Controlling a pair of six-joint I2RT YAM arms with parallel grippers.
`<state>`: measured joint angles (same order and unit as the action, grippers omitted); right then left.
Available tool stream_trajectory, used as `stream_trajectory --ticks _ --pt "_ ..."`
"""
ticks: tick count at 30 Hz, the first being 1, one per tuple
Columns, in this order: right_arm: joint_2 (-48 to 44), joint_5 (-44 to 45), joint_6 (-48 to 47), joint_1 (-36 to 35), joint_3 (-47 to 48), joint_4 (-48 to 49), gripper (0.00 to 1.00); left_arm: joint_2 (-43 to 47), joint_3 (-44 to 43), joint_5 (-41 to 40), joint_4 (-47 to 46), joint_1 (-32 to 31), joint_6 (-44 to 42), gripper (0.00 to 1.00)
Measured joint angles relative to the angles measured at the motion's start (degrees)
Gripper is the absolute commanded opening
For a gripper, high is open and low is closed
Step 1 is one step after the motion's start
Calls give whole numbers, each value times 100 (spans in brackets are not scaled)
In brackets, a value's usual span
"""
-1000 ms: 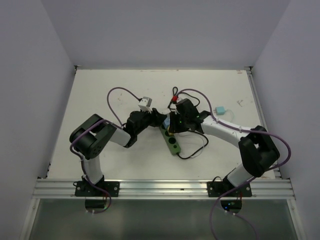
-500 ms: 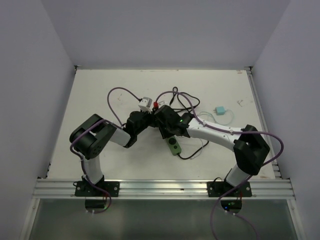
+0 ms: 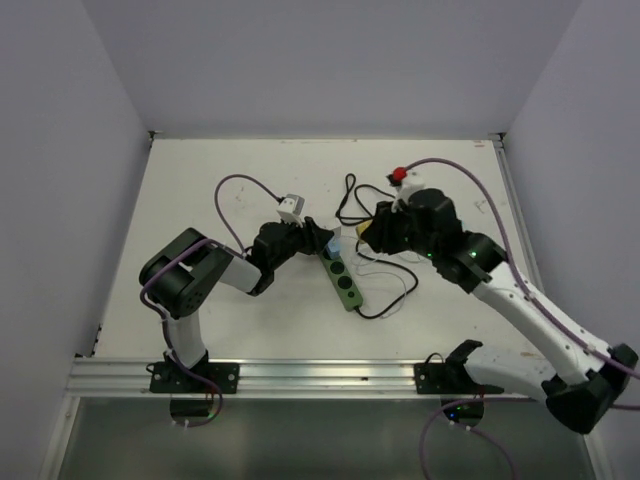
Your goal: Pull the plug off the socket
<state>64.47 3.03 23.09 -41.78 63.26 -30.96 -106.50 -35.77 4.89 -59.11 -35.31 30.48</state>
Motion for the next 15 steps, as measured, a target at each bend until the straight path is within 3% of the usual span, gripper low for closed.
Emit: stream_trajectory --ticks 7,15 --pt "-1309 -72 -24 1665 -619 -162 0 0 0 9 0 0 -2 47" --pt "-1047 -280 136 3670 -2011 -42 0 -2 2 55 -2 7 -4 48"
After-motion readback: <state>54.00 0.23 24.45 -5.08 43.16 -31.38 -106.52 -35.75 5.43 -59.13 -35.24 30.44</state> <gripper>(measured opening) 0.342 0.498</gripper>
